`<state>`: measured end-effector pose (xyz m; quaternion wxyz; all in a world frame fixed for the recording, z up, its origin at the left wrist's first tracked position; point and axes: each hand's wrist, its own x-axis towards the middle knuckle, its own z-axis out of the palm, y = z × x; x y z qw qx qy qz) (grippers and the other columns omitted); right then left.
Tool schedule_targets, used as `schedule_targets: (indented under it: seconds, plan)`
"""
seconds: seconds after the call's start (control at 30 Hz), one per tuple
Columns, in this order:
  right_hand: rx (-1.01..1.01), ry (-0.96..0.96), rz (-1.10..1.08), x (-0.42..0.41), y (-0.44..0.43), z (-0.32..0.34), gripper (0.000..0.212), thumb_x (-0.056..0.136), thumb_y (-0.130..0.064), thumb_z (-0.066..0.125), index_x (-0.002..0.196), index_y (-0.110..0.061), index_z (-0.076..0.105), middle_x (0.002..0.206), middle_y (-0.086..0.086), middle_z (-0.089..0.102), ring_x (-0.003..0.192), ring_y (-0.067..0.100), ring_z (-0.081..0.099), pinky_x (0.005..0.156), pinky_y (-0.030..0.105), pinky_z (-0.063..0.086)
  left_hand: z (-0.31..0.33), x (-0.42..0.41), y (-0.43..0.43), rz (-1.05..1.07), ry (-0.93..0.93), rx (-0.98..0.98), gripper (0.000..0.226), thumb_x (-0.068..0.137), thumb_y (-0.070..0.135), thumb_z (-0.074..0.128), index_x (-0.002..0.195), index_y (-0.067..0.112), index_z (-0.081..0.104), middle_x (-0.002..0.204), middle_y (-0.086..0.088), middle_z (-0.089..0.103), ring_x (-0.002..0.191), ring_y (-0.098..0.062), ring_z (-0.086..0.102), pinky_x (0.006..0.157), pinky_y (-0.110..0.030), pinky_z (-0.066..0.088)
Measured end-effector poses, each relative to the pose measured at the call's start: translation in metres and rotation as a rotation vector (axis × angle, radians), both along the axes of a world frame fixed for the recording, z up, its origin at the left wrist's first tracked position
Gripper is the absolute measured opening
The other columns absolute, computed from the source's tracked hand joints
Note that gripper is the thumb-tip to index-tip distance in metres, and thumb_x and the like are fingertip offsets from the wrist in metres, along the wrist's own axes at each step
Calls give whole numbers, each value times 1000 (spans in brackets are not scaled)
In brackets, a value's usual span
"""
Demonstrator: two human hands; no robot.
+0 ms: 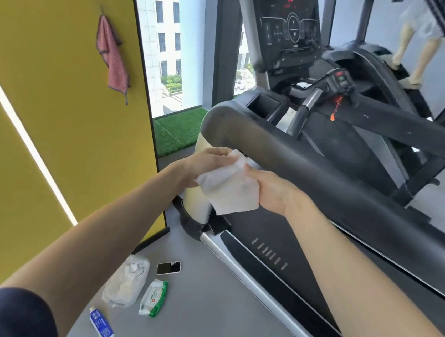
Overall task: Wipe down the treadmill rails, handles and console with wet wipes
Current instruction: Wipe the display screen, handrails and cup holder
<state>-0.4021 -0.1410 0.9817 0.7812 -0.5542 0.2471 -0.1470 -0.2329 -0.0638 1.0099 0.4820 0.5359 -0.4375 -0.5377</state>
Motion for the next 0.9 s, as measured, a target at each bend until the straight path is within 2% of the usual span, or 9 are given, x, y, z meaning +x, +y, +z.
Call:
schedule_targets:
  seconds: [0.07,0.13,0.23,0.3,0.47,0.6,0.73,0.83,0.9]
  plan:
    - [12,84,-87,-39,-3,10,76,70,-33,82,133,-4,53,131,18,58,117,31,57,93,42,48,3,-26,-10,-22,-3,-14,9,97,16,53,91,14,60,81,-1,67,69,-11,64,63,-23,53]
    - [-16,116,-174,-81,-13,15,57,76,-18,74,127,1,56,122,17,63,107,30,62,87,39,52,2,-59,-24,-4,-72,-31,6,95,16,57,99,14,61,90,-3,65,75,-12,63,68,-24,53]
    - [-40,103,-275,-149,-29,21,30,84,-10,67,113,-2,65,112,16,68,98,27,66,84,36,52,-4,-125,-47,146,-529,-147,28,88,16,68,113,14,56,93,-2,59,77,-13,58,72,-20,48]
    - [-82,122,-336,-192,-41,25,16,84,-9,68,100,-5,66,102,15,68,88,24,66,79,33,52,-6,-176,-60,251,-706,-315,28,85,14,70,111,11,57,96,-2,55,83,-16,58,79,-23,48]
    - [-242,167,-378,-285,-71,39,30,85,2,64,114,0,63,99,10,67,83,19,66,67,24,55,-2,-295,-96,92,-678,-370,13,90,21,63,99,14,71,99,3,65,93,-13,63,88,-25,49]
    - [-278,212,-426,-342,-105,38,36,84,4,64,120,-2,60,107,10,67,92,21,65,81,32,52,-2,-353,-133,51,-666,-346,17,94,21,57,99,12,71,95,3,69,91,-14,63,82,-24,47]
    - [-326,247,-465,-383,-141,41,20,87,6,59,96,-11,65,84,0,68,73,12,66,57,21,50,0,-384,-184,-9,-604,-313,16,92,10,57,97,8,72,90,-3,70,87,-20,65,79,-31,52]
    - [-377,280,-512,-412,-172,37,26,86,8,58,102,-12,64,91,3,67,86,20,63,70,28,50,1,-413,-225,-17,-572,-267,20,89,0,54,97,3,72,79,1,64,71,-11,56,62,-19,46]
    - [-354,278,-528,-433,-189,36,29,87,7,58,106,-14,63,103,9,67,96,26,62,86,38,50,0,-432,-252,-29,-561,-232,20,85,-2,55,92,5,73,76,-2,64,73,-16,57,66,-29,51]
